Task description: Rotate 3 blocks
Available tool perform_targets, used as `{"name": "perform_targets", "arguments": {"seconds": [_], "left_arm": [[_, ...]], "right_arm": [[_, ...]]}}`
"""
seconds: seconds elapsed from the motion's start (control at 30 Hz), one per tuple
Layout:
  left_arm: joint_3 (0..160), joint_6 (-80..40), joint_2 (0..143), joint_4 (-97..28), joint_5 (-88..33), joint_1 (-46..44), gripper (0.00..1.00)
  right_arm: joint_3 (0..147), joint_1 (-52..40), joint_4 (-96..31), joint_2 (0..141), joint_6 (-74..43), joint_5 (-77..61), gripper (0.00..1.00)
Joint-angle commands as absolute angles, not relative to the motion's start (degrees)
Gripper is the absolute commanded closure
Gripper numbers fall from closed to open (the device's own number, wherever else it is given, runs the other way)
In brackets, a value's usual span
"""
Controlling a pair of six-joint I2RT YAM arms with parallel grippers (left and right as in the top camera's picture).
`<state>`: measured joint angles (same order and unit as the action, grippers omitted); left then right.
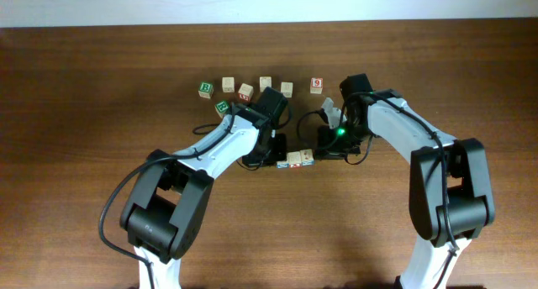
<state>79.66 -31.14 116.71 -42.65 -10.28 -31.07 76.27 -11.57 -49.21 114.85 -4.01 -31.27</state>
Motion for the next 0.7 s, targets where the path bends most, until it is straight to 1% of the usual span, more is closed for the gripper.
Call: {"name": "perform_targets", "arguments": {"seconds": [0.0, 0.17, 0.43, 0.57, 0.67], "left_arm": [[80.58, -31.44, 117.25, -42.22, -12.16, -31.46, 1.0], [80.58, -31.44, 117.25, -42.17, -12.16, -31.46, 1.0], [80.58, -31.44, 117.25, -42.06, -12.21, -31.46, 1.0], [80.71, -32.23, 117.21, -43.11, -12.49, -30.26, 1.0], [80.68, -32.51, 117.21, -43.16, -17.23, -27.9, 1.0]], "right_arm": [[75.75, -12.03, -48.6, 115.7, -3.2, -36.05, 0.95], [75.77, -12.03, -48.82, 115.66, -1.91, -39.0, 0.95], [75.85, -11.99, -48.97, 115.35, -2.22, -38.7, 0.96], [75.85, -11.99, -47.57, 115.5, -8.34, -33.74, 0.96], [75.85, -11.97, -47.05, 115.52, -10.22, -31.83, 0.96]]}}
